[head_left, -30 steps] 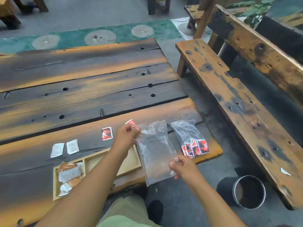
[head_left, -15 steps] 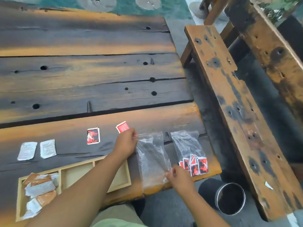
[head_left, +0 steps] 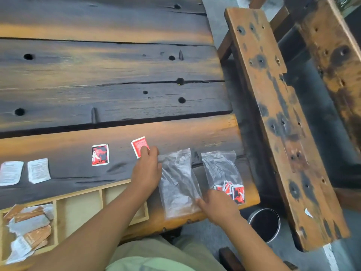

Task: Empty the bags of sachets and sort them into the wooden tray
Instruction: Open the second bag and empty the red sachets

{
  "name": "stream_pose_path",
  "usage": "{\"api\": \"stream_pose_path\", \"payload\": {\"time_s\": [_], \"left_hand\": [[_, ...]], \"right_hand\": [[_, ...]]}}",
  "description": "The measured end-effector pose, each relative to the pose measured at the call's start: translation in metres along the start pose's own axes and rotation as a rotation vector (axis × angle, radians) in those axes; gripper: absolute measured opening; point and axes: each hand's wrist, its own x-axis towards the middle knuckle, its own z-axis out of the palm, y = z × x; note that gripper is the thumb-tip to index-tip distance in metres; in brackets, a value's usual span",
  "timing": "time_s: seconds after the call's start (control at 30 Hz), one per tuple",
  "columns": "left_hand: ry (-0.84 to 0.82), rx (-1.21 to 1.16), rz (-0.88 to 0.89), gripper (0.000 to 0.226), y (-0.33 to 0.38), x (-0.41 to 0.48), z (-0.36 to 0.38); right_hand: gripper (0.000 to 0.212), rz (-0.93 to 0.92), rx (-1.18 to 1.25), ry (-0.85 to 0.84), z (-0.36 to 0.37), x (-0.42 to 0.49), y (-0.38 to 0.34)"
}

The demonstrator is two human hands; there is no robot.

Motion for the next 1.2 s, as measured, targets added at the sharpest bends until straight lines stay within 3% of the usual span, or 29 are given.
{"api": "stream_pose_path", "payload": {"time_s": [0.13, 0.3, 0.37, 0.43, 0.53, 0.63, 0.77, 0.97, 1.2], "left_hand": [[0.006, -0.230, -0.008, 0.023, 0.033, -0.014, 0.007], [-0.145, -0.724, -0.240, 0.022, 0.086, -0.028, 0.037], [-0.182, -0.847, -0.324, 0.023, 0.106, -0.035, 0.052], [-0.231, -0.839, -0.392, 0.028, 0.123, -0.040, 0.067], [-0.302, -0.625, -0.452, 0.030, 0.141, -0.040, 0.086], [-0.202, -0.494, -0.494, 0.024, 0.162, -0.040, 0.094], [-0.114, -0.658, -0.480, 0.013, 0.173, -0.048, 0.092], [-0.045, -0.794, -0.335, 0.015, 0.169, -0.064, 0.072], [-0.007, -0.905, -0.269, 0.010, 0.158, -0.065, 0.030]], "right_hand": [[0.036, -0.022, 0.305, -0.011, -0.028, 0.009, 0.037], [0.022, -0.036, 0.510, 0.325, -0.052, 0.036, 0.091], [0.013, -0.054, 0.533, 0.355, -0.052, 0.048, 0.108], [0.015, -0.072, 0.539, 0.279, -0.048, 0.061, 0.119], [0.023, -0.021, 0.697, 0.137, -0.044, 0.077, 0.129], [0.019, -0.026, 0.799, 0.078, -0.044, 0.081, 0.131], [0.009, -0.117, 0.891, 0.039, -0.046, 0.077, 0.137], [0.014, -0.264, 0.962, 0.024, -0.057, 0.058, 0.137], [0.011, -0.283, 1.202, -0.072, -0.074, 0.029, 0.104]]}}
